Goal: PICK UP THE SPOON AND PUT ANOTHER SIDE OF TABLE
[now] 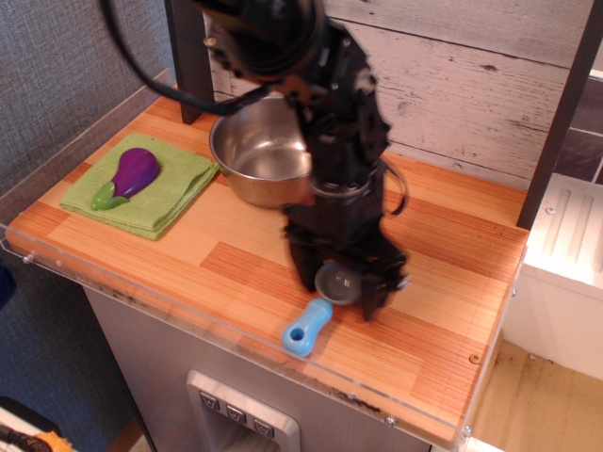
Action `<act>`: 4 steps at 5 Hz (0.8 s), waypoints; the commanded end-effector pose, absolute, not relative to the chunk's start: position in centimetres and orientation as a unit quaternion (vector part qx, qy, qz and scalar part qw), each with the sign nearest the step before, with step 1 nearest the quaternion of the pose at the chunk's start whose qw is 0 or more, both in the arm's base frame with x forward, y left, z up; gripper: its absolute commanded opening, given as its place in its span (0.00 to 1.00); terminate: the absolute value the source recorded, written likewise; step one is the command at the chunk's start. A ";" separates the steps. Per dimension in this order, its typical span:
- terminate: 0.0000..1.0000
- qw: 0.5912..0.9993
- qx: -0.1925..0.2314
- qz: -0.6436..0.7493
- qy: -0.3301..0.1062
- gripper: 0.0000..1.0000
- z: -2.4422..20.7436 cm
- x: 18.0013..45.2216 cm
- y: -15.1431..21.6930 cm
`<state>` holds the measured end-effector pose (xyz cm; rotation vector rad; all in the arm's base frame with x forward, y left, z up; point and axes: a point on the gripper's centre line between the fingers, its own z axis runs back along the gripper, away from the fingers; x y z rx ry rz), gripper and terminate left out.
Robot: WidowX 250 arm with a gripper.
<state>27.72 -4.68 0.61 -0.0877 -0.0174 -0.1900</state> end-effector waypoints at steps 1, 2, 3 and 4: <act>0.00 0.992 -0.028 -0.122 0.007 0.00 -0.8 25.4 -5.6; 0.00 0.991 -0.020 -0.132 0.005 0.00 -0.3 25.4 -5.6; 0.00 0.991 -0.028 -0.127 -0.004 0.00 0.6 25.9 -5.4; 0.00 0.992 -0.050 -0.115 -0.027 0.00 3.0 27.6 -5.9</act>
